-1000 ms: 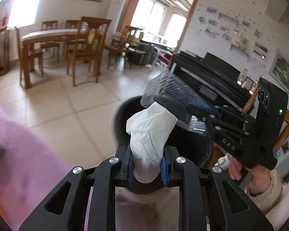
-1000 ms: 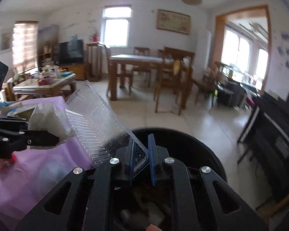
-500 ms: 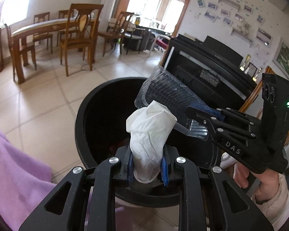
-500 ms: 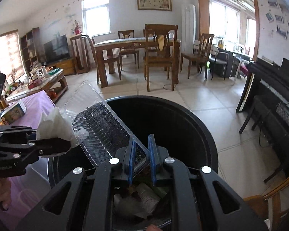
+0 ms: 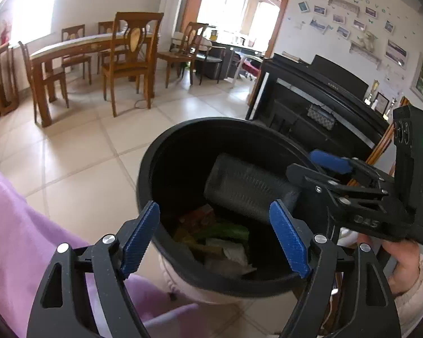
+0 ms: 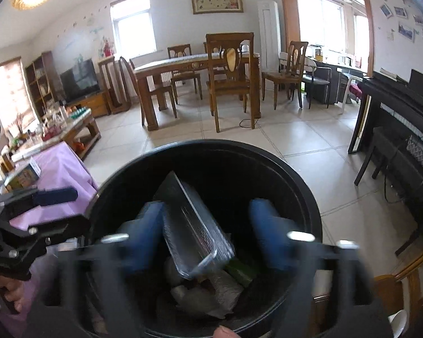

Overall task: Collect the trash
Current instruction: 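Carry the tray and tissue to the black bin and open both tools to drop them, then grasp the red milk carton with the right tool while the left tool grasps the blue stick, then carry the carton and blue stick to the black bin and open both tools, then grasp the black battery card with the right tool while the left tool grasps the tan paper packet, then carry the battery card and paper packet to the black bin and open both tools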

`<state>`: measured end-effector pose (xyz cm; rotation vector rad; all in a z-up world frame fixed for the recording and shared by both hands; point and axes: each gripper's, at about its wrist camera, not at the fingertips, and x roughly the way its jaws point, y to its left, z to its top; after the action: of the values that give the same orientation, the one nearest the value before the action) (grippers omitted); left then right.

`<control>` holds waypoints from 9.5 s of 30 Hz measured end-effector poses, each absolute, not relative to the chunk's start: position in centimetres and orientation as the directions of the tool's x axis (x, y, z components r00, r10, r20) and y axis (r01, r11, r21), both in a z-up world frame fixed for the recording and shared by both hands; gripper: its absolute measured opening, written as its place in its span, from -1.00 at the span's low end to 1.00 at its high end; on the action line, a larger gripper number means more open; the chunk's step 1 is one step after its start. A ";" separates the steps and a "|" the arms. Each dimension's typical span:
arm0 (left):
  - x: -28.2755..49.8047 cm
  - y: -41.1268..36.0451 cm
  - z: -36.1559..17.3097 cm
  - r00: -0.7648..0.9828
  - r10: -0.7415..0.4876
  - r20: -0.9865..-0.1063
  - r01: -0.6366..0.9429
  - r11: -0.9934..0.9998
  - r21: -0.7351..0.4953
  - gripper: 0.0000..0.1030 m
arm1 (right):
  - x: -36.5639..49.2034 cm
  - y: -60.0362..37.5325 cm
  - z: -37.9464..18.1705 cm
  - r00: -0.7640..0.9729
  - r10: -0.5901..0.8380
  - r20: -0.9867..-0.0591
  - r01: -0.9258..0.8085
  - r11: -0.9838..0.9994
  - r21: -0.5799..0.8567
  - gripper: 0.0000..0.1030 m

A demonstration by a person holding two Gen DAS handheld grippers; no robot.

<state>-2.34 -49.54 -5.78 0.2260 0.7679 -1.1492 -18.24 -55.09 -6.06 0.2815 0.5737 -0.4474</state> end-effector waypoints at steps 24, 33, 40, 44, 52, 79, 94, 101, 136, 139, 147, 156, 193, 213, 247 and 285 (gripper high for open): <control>-1.1 -14.0 -3.2 0.520 -0.554 -0.650 0.715 0.699 -0.024 0.67 | -8.2 -32.7 -3.5 0.761 0.354 -0.544 -0.270 0.935 0.230 0.90; 1.5 -8.8 -7.1 0.447 -0.397 -0.802 0.792 0.592 0.148 0.55 | -4.7 -24.3 -5.7 0.632 0.458 -0.625 -0.476 0.866 0.152 0.90; 3.8 -8.1 -7.5 0.374 -0.432 -0.821 0.789 0.613 0.037 0.17 | -4.1 -22.4 -7.9 0.580 0.410 -0.705 -0.493 0.865 0.097 0.90; 4.3 -7.5 -7.3 0.368 -0.444 -0.817 0.785 0.619 0.017 -0.29 | -4.0 -21.5 -8.7 0.567 0.382 -0.730 -0.493 0.867 0.071 0.90; 3.7 -6.9 -7.2 0.372 -0.457 -0.808 0.764 0.645 -0.014 -0.62 | -4.7 -21.7 -8.7 0.579 0.359 -0.732 -0.468 0.881 0.062 0.70; -0.7 -27.0 0.9 0.208 -0.781 -0.588 0.887 0.404 -0.223 -0.62 | -13.2 -44.9 -2.5 0.865 0.094 -0.492 0.060 0.956 0.288 0.70; -3.4 -46.4 -3.1 0.011 -0.792 -0.610 0.920 0.248 -0.304 -0.62 | -18.0 -55.8 -7.3 0.830 -0.093 -0.550 0.329 0.878 0.349 0.70; -3.4 -49.6 -5.5 0.007 -0.758 -0.652 0.918 0.263 -0.296 -0.62 | -19.2 -57.7 -8.6 0.828 -0.095 -0.553 0.351 0.857 0.378 0.71; 9.1 -11.7 1.6 0.637 -0.535 -0.555 0.578 0.808 -0.116 0.46 | -6.2 -32.8 -4.9 0.707 0.305 -0.638 -0.222 0.952 0.208 0.37; 12.5 -7.5 1.7 0.683 -0.440 -0.583 0.516 0.856 -0.043 0.46 | -3.6 -26.1 -5.1 0.641 0.378 -0.668 -0.358 0.917 0.175 0.36; 21.9 -4.9 -1.8 0.568 -0.391 -0.724 0.552 0.834 -0.017 0.46 | 1.9 -15.5 -7.4 0.497 0.407 -0.766 -0.494 0.859 0.135 0.25; 26.2 -4.6 -6.0 0.470 -0.422 -0.775 0.573 0.814 -0.096 -0.28 | 3.8 -11.2 -9.2 0.473 0.319 -0.821 -0.536 0.844 0.020 -0.14; 8.1 1.2 -1.8 0.575 -0.553 -0.603 0.524 0.815 -0.247 -0.54 | 0.6 -11.7 -9.6 0.465 0.331 -0.821 -0.538 0.842 0.035 -0.46; 6.5 0.9 -2.6 0.554 -0.578 -0.599 0.538 0.797 -0.272 -0.54 | 1.2 -14.5 -8.8 0.476 0.418 -0.774 -0.451 0.871 0.193 0.62; 4.0 0.3 -0.9 0.563 -0.610 -0.558 0.557 0.779 -0.290 -0.54 | -7.7 -20.0 -5.0 0.551 0.449 -0.704 -0.456 0.868 0.196 -0.47; -2.8 -50.7 -7.6 0.001 -0.766 -0.643 0.889 0.295 -0.351 -0.51 | -17.8 -58.1 -8.6 0.812 0.017 -0.583 0.271 0.874 0.403 -0.47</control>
<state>-2.82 -50.66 -7.58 0.1743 0.8715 -1.3090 -17.80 -58.13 -8.58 0.4955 0.6136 -0.1419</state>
